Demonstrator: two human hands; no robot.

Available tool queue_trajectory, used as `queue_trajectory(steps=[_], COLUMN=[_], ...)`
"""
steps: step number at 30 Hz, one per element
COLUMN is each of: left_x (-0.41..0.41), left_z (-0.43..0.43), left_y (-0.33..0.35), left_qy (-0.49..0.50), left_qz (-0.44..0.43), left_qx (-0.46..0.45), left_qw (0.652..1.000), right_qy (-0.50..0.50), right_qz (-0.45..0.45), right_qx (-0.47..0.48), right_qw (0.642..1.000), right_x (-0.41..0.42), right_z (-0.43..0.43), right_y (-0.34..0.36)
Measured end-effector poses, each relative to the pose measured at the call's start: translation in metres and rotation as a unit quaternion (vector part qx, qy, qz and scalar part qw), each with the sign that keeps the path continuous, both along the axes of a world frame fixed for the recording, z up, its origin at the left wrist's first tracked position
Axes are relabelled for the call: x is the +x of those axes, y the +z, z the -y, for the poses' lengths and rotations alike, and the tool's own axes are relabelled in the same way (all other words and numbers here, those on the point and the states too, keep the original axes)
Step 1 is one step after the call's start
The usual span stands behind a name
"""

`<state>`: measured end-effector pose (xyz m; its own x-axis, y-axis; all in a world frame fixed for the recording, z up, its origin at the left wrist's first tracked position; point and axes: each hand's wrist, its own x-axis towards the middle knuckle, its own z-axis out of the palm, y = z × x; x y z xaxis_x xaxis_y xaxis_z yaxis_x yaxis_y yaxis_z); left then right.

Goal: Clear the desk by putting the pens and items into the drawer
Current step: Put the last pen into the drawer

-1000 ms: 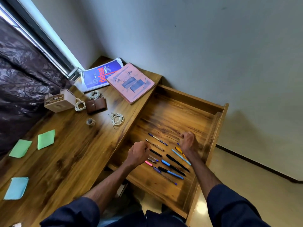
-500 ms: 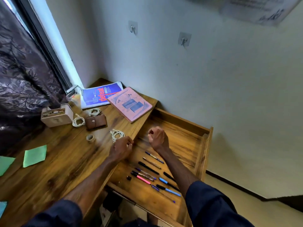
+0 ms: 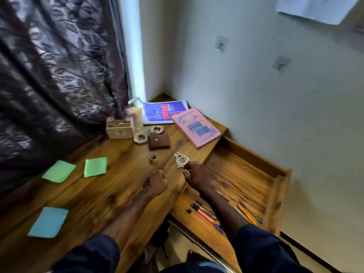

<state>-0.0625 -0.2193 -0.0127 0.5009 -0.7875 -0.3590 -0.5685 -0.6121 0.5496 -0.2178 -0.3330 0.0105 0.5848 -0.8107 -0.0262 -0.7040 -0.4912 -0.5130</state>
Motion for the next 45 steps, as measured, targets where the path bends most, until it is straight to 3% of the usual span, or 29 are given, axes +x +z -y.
queue_trajectory(steps=[9, 21, 26, 29, 35, 41, 45], left_x=[0.035, 0.054, 0.071, 0.079, 0.093, 0.114, 0.137], left_z=[-0.055, -0.036, -0.016, -0.007, 0.000, 0.021, 0.050], left_y=[-0.030, -0.043, -0.046, -0.047, -0.057, -0.058, -0.055], left_qy=[-0.013, -0.050, -0.039, -0.019, 0.025, 0.073, 0.093], left_qz=[0.011, 0.056, 0.090, 0.108, 0.120, 0.139, 0.129], left_qx=[0.088, 0.077, 0.058, 0.033, 0.004, -0.026, -0.057], left_qw=[0.996, 0.994, 0.994, 0.993, 0.992, 0.987, 0.986], right_qy=[0.084, 0.155, 0.159, 0.130, -0.060, -0.089, -0.082], right_qz=[-0.050, -0.179, -0.159, -0.116, 0.026, -0.094, -0.115], right_qx=[0.045, 0.126, 0.124, 0.129, 0.022, 0.024, 0.040], right_qw=[0.994, 0.963, 0.966, 0.976, 0.998, 0.991, 0.989], right_x=[0.057, 0.078, 0.085, 0.085, 0.085, 0.082, 0.087], right_z=[-0.026, -0.014, 0.002, 0.010, 0.026, 0.048, 0.053], right_y=[-0.027, -0.068, -0.078, -0.083, -0.073, -0.075, -0.070])
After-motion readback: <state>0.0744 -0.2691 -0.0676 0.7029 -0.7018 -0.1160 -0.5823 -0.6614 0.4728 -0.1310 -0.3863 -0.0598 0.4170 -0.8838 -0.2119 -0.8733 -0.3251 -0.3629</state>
